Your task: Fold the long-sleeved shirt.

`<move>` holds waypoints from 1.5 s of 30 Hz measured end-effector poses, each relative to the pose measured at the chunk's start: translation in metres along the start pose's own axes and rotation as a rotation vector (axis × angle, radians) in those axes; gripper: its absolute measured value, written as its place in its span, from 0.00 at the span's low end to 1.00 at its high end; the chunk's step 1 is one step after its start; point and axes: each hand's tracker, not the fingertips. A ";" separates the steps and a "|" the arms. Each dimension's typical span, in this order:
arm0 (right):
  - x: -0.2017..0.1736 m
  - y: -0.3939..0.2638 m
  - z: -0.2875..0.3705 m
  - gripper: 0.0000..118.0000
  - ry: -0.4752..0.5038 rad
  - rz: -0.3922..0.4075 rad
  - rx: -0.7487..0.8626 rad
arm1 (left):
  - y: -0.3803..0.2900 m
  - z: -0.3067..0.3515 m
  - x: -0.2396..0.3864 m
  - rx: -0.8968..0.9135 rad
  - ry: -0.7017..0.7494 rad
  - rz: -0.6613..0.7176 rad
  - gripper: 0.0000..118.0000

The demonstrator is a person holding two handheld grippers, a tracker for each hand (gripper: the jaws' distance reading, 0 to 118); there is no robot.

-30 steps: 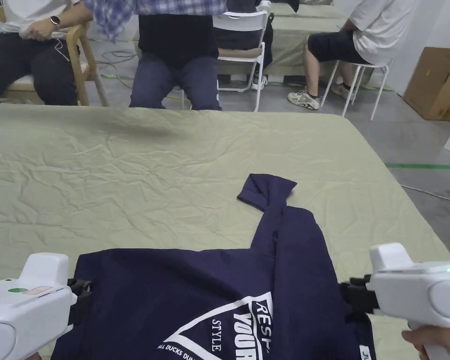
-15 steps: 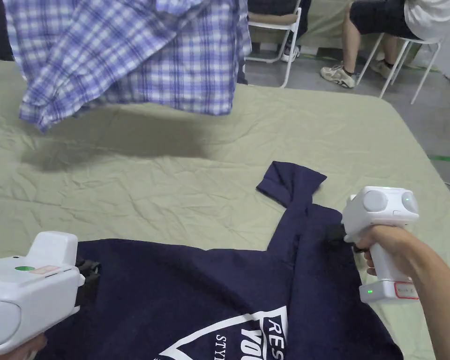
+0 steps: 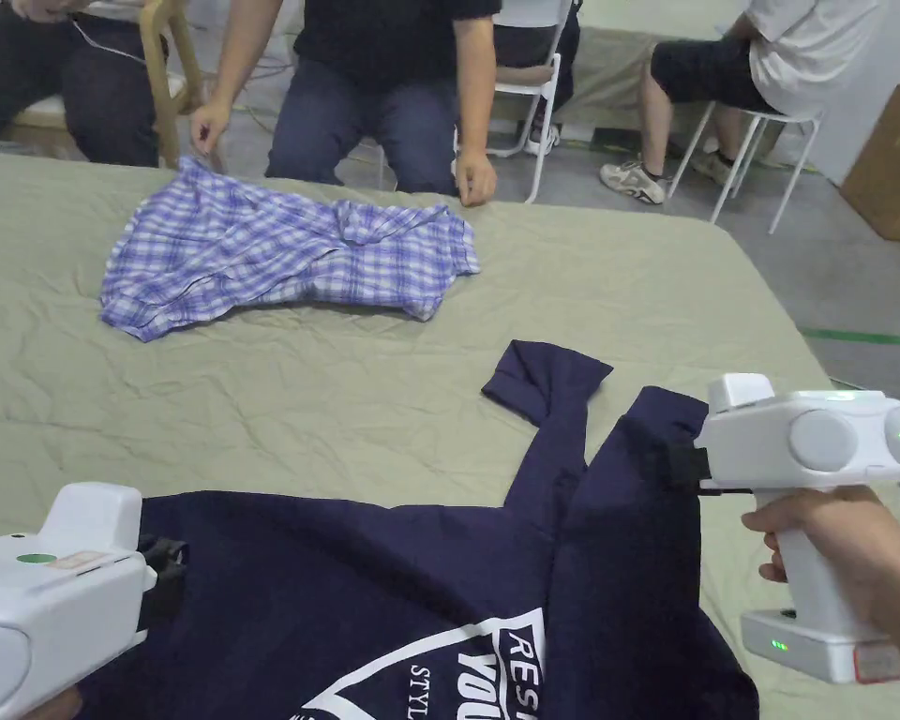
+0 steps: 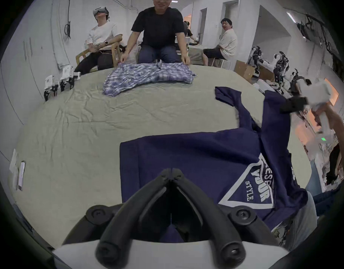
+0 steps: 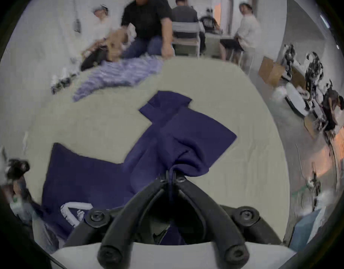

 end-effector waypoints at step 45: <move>-0.002 -0.006 -0.119 0.67 -0.061 -0.046 -0.263 | 0.036 -0.040 -0.004 -0.008 -0.027 -0.005 0.03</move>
